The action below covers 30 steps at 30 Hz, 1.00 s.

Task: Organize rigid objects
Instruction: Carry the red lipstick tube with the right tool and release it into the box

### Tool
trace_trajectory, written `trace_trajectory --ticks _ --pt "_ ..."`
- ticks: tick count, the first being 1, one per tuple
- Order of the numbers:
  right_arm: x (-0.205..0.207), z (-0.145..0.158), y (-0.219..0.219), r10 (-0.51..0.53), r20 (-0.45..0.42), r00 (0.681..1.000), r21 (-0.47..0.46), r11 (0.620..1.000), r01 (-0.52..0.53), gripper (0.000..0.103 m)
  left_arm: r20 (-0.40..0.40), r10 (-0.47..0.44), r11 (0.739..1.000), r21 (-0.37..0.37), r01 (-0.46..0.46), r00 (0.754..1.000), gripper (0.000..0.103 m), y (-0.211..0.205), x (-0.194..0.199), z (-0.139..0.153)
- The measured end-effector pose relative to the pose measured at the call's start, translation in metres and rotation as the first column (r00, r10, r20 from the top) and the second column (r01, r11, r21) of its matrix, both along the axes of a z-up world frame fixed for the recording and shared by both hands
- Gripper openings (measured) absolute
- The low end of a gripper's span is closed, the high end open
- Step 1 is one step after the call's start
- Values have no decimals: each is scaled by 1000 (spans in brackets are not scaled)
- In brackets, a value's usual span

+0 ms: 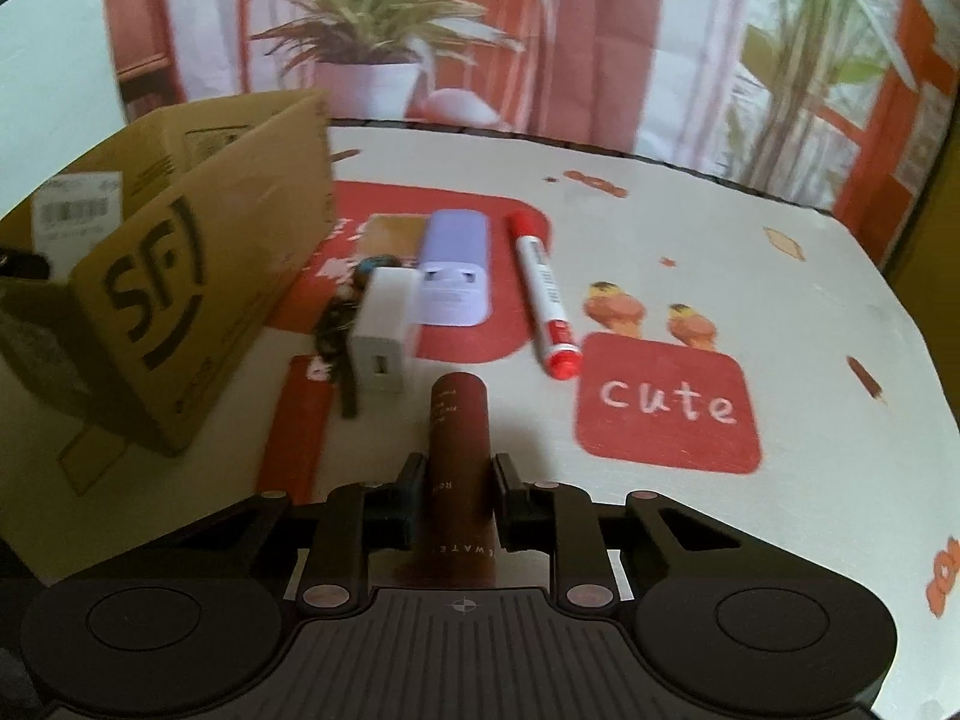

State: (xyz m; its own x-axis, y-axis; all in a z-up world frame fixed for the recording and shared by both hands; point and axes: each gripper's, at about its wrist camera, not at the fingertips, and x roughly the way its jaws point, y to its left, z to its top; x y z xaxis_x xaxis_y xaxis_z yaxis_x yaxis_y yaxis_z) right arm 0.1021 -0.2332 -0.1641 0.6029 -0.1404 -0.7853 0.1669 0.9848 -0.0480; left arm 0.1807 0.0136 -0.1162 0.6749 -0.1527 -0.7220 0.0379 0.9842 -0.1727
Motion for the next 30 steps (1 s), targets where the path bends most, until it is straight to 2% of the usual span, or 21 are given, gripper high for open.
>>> trace_trajectory --ticks 17,25,30 --pt "-1 1 -15 -89 13 996 35 995 88 21 -1 -1 1000 -1 1 1000 15 -1 0 0" --pt "4 34 -21 -136 106 985 117 986 123 21 -1 0 1000 -1 0 1000 15 -1 0 0" --pt "22 62 -11 -110 177 978 166 983 80 21 0 1 1000 0 -1 1000 15 -1 0 0"
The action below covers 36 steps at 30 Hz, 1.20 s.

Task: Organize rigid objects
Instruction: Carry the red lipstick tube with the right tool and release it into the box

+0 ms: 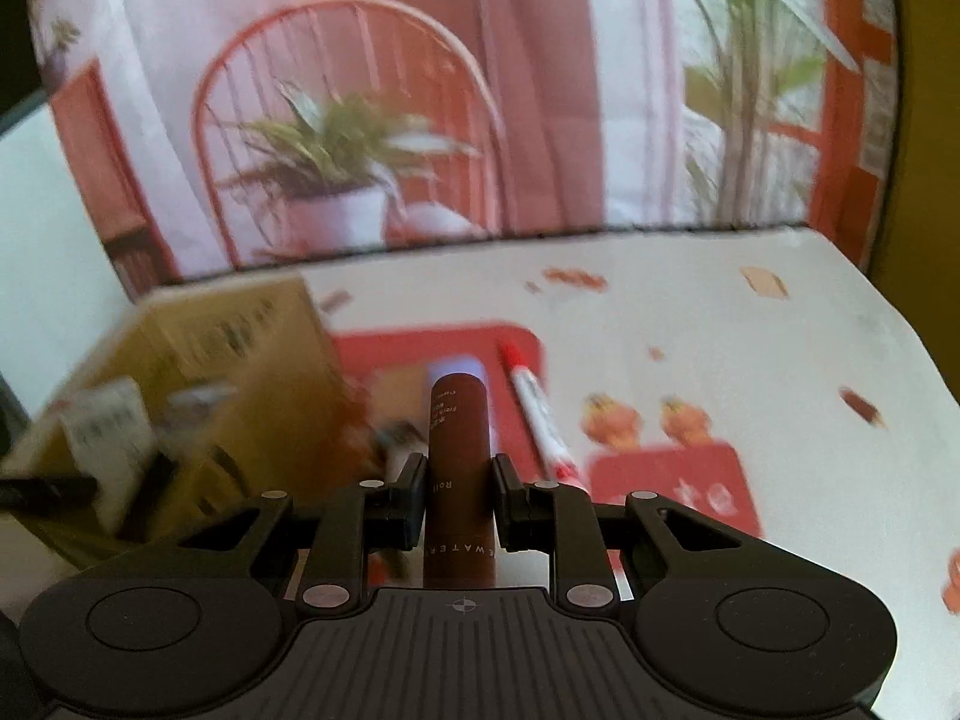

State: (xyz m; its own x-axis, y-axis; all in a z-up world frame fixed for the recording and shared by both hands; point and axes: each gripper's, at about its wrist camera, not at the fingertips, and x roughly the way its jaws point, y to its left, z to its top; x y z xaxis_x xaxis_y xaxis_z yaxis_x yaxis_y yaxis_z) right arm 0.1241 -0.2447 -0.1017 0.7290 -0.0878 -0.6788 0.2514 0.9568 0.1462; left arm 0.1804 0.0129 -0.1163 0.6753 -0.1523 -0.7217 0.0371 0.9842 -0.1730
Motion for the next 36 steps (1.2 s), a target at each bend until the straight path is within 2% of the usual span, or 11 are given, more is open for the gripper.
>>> trace_trajectory --ticks 4,8,11,15,19,24,29,36 --pt "22 25 23 84 67 994 13 996 -85 21 2 1 1000 -4 -1 1000 15 -1 -1 0" --pt "46 43 54 198 107 974 60 977 -205 21 4 -2 1000 -2 2 1000 15 0 -2 0" --pt "66 44 81 279 88 956 98 953 -287 21 5 -2 1000 -5 2 1000 15 1 -2 0" --pt "90 27 107 347 -13 938 173 924 -340 21 6 -4 1000 -10 4 1000 15 2 -2 -1" --pt "108 8 120 356 -130 925 241 917 -319 21 7 -4 1000 -14 4 1000 15 3 -2 -2" --pt "121 -16 120 341 -257 904 341 908 -245 21 10 -6 1000 -16 6 1000 15 3 -1 -1" --pt "134 -26 126 323 -328 888 341 917 -208 21 12 -9 1000 -20 9 1000 16 3 0 -2" --pt "153 -37 125 265 -349 899 355 925 -136 21 12 -10 1000 -21 10 1000 16 3 0 -1"
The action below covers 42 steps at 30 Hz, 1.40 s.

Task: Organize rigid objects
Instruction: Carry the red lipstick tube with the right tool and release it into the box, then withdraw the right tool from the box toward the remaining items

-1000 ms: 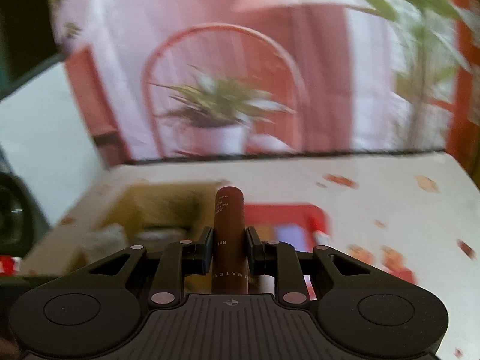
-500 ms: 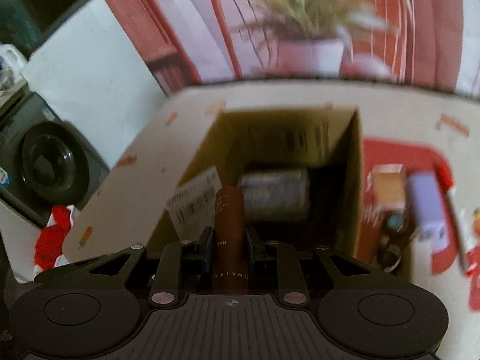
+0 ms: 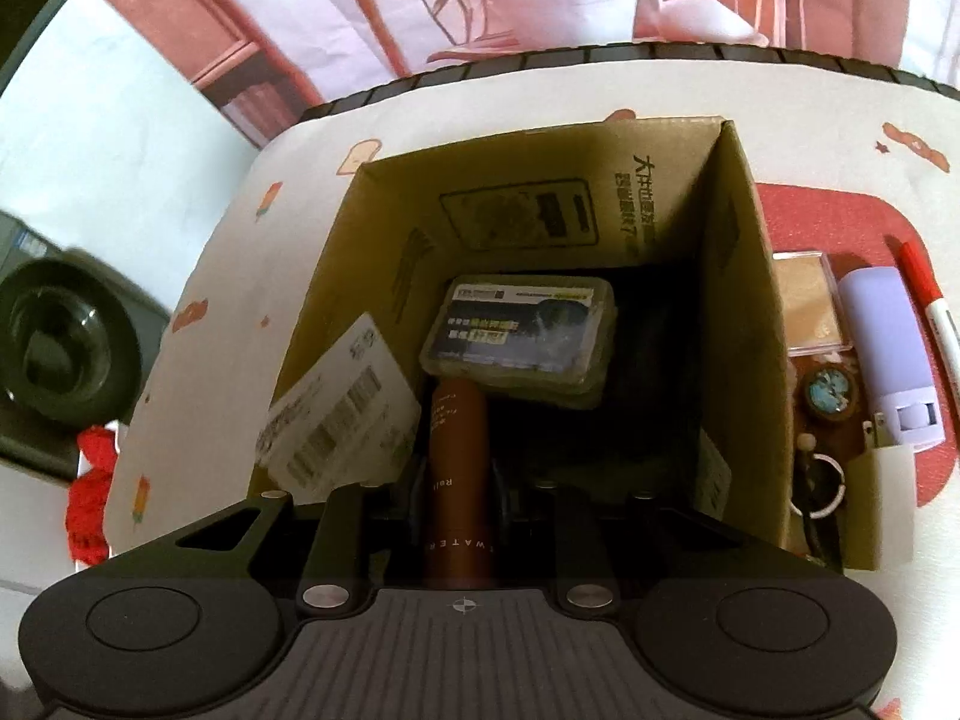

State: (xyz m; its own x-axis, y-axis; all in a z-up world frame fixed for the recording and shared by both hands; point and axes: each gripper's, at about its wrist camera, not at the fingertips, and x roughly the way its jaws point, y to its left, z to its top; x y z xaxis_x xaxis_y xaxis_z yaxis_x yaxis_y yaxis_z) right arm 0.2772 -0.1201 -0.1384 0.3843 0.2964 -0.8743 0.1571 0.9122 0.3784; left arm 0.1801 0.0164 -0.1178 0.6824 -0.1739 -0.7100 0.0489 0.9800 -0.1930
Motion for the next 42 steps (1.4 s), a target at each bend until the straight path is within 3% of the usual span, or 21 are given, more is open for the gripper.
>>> trace_trajectory --ticks 8,14,16,17,19,21,28,32,37,42 --pt "6 -14 -2 -34 -45 998 91 995 37 22 0 0 1000 1 0 1000 16 0 0 0" --pt "6 -10 -6 -34 -27 999 125 991 37 29 -1 1 1000 5 -1 1000 16 -1 0 -1" --pt "6 -4 -8 -31 -4 1000 121 992 31 37 -1 2 1000 3 -2 1000 16 0 0 -1" --pt "4 1 -9 -27 16 1000 112 993 25 39 -1 2 1000 3 -2 1000 16 0 0 -1" --pt "-2 15 -9 -12 76 997 78 997 6 56 -1 1 1000 4 -1 1000 16 0 0 -1" --pt "-5 29 -10 -1 138 990 25 1000 -3 64 -1 1 1000 4 -1 1000 16 0 0 -1" --pt "-28 75 -30 -1 357 934 -47 999 19 98 -1 1 1000 2 -1 1000 16 0 -1 0" --pt "-46 90 -51 -22 450 893 -106 991 78 103 -2 1 1000 2 -1 1000 16 0 -1 0" --pt "-72 92 -75 -39 500 865 -175 974 144 103 -2 1 1000 3 -1 1000 16 0 -1 -1" --pt "-91 72 -90 -52 490 870 -263 943 204 103 -3 1 1000 3 -1 1000 16 0 0 -1"
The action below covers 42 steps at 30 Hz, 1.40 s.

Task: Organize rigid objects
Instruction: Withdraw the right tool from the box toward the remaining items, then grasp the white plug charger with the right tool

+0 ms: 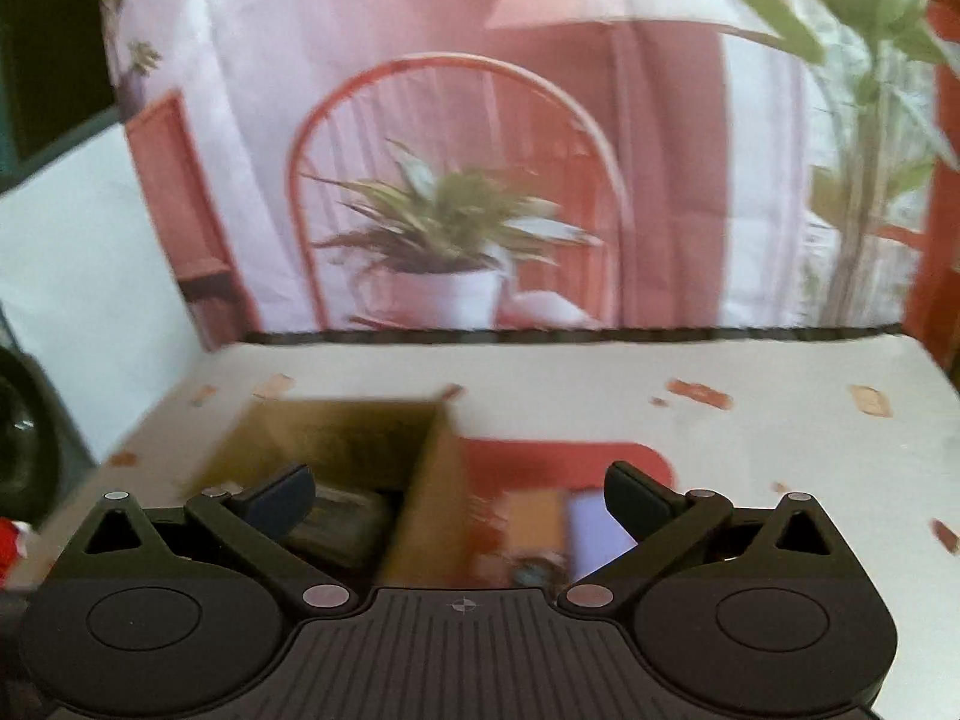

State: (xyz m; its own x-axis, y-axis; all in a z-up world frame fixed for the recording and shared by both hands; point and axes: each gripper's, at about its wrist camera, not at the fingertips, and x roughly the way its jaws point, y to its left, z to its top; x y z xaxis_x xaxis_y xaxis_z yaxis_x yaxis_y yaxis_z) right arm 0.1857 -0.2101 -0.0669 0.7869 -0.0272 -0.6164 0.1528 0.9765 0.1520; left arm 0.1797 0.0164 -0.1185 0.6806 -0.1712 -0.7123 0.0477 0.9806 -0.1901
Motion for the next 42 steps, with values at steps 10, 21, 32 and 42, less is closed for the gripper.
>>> trace_trajectory --ticks 10,21,32,42 --pt "-40 -41 -33 -113 -24 993 -83 990 111 103 -3 3 1000 2 -3 1000 16 -1 0 -2" --pt "-56 -78 -25 -65 -62 996 -159 986 55 94 -3 3 1000 2 -3 1000 16 -1 0 -1" --pt "-34 -90 0 67 -83 994 -225 971 -84 51 -4 3 1000 3 -3 1000 16 -1 0 -1" --pt "-20 -103 -6 35 -128 991 -178 982 -57 24 -4 4 1000 8 -4 1000 16 -2 0 -1"
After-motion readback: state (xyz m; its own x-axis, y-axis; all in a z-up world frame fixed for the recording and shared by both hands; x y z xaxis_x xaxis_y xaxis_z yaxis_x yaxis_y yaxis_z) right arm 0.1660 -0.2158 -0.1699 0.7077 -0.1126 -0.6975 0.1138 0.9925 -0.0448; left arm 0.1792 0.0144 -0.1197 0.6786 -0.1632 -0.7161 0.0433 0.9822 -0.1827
